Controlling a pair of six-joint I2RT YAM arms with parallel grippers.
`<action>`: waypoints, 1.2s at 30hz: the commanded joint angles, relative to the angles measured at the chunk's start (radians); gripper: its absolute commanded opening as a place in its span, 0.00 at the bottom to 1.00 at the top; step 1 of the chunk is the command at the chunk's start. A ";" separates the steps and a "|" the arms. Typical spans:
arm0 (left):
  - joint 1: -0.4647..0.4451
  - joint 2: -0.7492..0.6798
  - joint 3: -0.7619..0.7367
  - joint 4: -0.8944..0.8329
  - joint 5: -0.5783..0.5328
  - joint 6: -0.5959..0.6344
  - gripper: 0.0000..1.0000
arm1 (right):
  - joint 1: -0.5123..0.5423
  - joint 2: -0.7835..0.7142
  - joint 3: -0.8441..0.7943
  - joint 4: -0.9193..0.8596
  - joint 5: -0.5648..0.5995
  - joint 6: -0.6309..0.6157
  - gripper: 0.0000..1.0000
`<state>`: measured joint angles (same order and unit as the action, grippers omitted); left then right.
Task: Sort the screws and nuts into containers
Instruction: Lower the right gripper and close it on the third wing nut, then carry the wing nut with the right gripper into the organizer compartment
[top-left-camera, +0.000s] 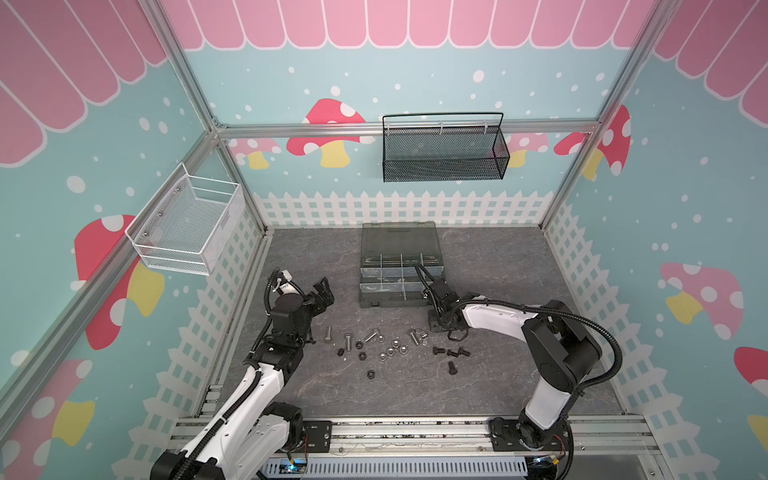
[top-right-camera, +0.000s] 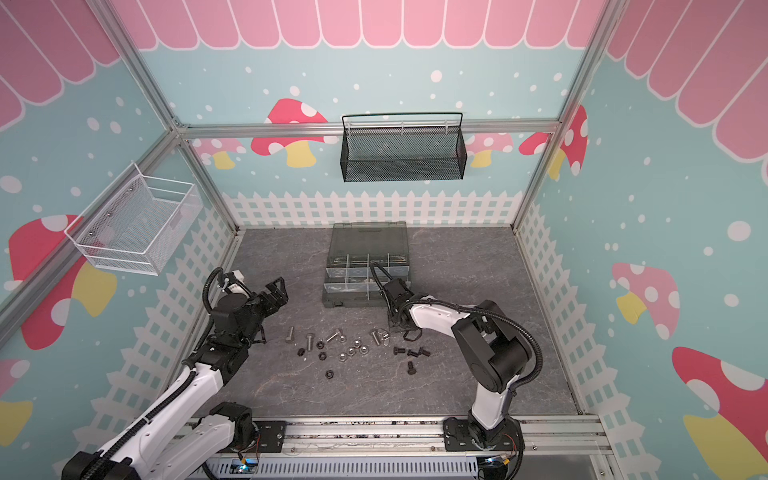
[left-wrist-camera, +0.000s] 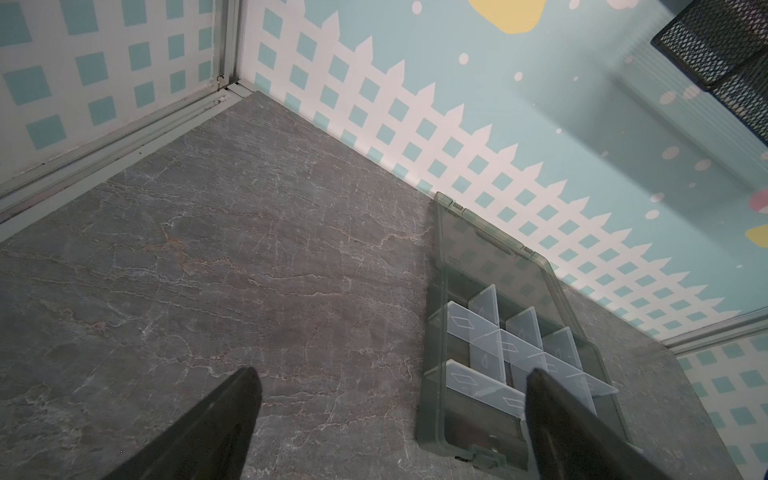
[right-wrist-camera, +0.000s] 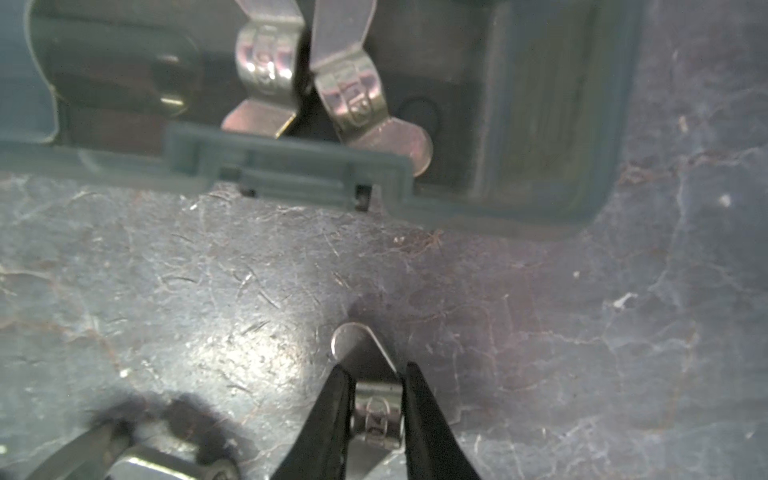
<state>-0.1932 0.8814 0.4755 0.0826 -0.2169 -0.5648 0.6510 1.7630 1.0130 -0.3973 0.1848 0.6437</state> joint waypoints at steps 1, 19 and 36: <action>-0.006 -0.013 -0.014 -0.013 -0.017 -0.006 1.00 | 0.007 -0.004 -0.019 -0.020 -0.017 0.002 0.20; -0.006 -0.013 -0.011 -0.018 -0.025 -0.006 1.00 | -0.001 -0.134 0.067 -0.021 0.009 -0.076 0.05; -0.006 -0.027 -0.014 -0.031 -0.022 -0.012 1.00 | -0.022 0.066 0.323 0.028 -0.065 -0.197 0.04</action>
<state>-0.1932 0.8749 0.4755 0.0776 -0.2276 -0.5652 0.6323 1.7866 1.2972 -0.3790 0.1463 0.4751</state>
